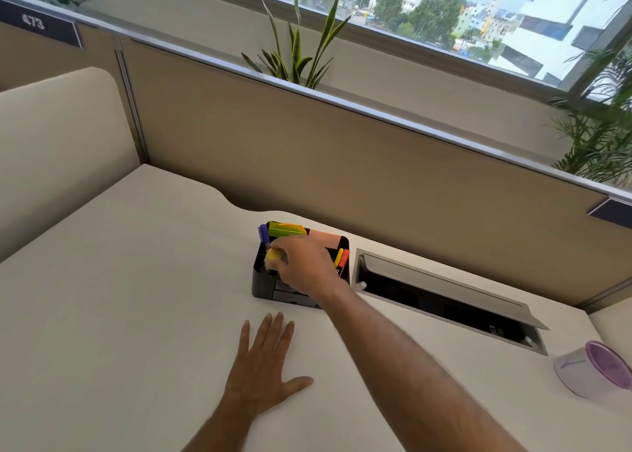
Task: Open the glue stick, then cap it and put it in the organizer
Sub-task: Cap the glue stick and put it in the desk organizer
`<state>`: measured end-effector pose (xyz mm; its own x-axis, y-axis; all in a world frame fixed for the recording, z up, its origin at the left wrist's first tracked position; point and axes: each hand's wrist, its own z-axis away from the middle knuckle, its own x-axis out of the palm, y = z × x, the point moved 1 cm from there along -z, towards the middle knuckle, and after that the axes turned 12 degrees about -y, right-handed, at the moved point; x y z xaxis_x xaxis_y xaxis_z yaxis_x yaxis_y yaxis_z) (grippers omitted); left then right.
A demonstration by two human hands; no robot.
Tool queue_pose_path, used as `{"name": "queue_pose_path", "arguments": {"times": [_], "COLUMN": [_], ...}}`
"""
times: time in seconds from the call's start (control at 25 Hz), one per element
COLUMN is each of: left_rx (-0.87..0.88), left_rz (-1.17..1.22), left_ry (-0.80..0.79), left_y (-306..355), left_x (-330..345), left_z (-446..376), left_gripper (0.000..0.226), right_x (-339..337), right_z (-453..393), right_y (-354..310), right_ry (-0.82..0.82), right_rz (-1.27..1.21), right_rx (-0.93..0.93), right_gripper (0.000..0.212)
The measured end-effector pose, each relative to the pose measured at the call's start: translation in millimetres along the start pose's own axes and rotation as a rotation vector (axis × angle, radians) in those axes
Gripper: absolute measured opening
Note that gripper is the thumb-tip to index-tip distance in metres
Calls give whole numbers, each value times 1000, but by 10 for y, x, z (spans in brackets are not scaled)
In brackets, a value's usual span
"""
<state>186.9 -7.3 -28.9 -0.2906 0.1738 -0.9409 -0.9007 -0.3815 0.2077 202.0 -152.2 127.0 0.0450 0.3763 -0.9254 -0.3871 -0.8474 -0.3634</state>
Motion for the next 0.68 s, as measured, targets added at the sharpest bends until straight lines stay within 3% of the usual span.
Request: {"name": "queue_pose_path", "arguments": {"times": [0.4, 0.68], "left_rx": [2, 2], "left_rz": [27, 35], "left_ry": [-16, -41], "left_y": [-33, -42], "left_x": [43, 82], "left_z": [-34, -53], "left_gripper": [100, 100], "right_x": [240, 320], "right_z": [-171, -190], "right_y": [105, 124], "right_ry": [-139, -116], "right_rz": [42, -9], "right_rx": [69, 107], "right_gripper": [32, 40]}}
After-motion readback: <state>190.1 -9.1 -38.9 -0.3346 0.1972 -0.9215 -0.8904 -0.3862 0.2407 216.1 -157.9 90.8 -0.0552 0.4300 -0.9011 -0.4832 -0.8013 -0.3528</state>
